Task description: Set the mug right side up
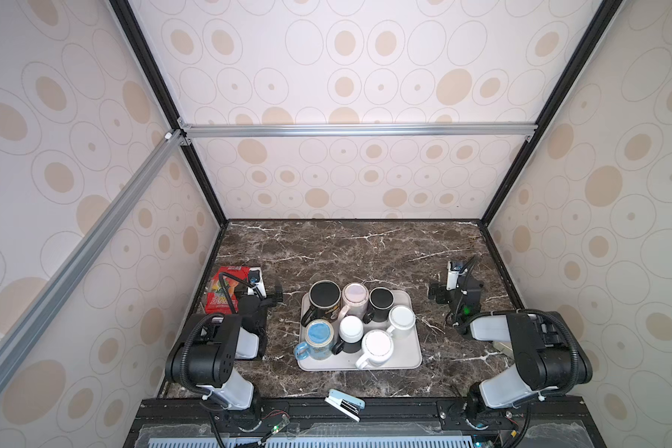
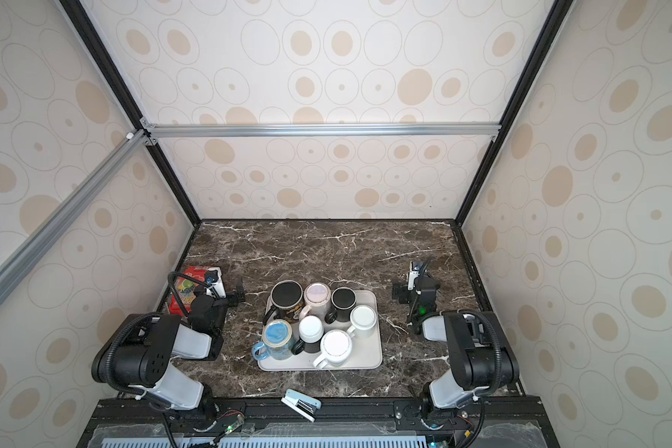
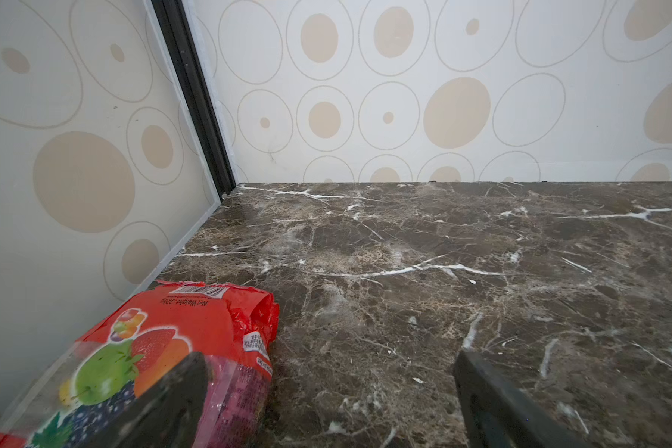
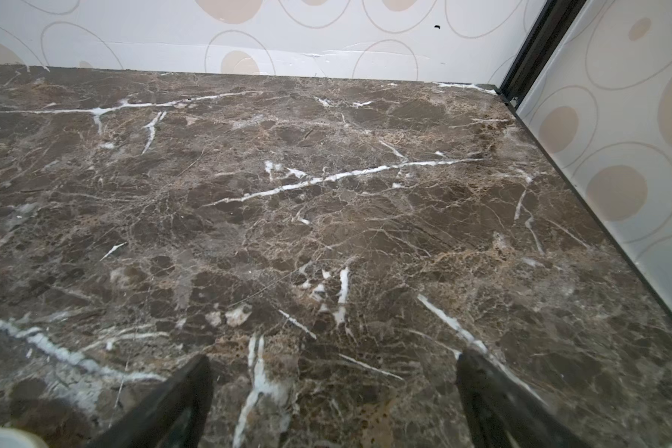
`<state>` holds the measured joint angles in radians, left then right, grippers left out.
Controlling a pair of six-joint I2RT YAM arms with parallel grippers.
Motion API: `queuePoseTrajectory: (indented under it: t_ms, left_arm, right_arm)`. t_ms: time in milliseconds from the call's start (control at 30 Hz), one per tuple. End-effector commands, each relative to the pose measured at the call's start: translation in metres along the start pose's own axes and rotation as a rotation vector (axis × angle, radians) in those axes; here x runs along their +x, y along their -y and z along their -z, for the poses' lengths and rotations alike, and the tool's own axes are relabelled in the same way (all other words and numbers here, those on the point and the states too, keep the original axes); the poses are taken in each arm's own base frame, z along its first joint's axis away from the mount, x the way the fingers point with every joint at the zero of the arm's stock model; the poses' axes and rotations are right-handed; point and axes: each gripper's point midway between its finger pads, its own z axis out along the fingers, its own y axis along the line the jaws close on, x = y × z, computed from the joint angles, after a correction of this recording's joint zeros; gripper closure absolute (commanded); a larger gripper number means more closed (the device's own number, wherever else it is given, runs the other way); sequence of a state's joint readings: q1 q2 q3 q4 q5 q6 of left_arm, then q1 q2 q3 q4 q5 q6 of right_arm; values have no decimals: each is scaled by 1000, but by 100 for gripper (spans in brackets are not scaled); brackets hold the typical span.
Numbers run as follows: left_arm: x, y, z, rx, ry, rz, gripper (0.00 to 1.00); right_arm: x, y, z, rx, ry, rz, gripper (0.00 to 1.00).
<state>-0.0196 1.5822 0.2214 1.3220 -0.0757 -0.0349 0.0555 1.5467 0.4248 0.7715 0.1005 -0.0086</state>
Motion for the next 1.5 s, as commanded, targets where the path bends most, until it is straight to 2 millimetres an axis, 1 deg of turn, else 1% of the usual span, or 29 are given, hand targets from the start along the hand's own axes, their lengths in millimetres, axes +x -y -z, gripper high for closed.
queuePoseTrajectory:
  t_ms: [0, 1200, 1267, 1333, 1400, 1467]
  left_arm:
    - [-11, 0, -2, 0, 35, -11, 0]
    - [-10, 0, -2, -5, 33, -14, 0]
    - [-13, -3, 0, -22, 45, -14, 0]
    - [-23, -7, 6, -54, 59, -9, 0]
    - [-33, -13, 12, -92, 72, -3, 0]
    - [-44, -20, 21, -155, 93, -2, 0]
  right_arm:
    - [-6, 2, 1, -3, 21, -1, 0]
    - [-7, 1, 0, -3, 22, -1, 0]
    - [-8, 2, 1, -3, 28, 0, 0]
    - [-18, 4, 5, 13, 51, 0, 0]
    - [-26, 11, 10, 50, 13, -10, 0]
    - [-38, 19, 17, 104, 2, -17, 0]
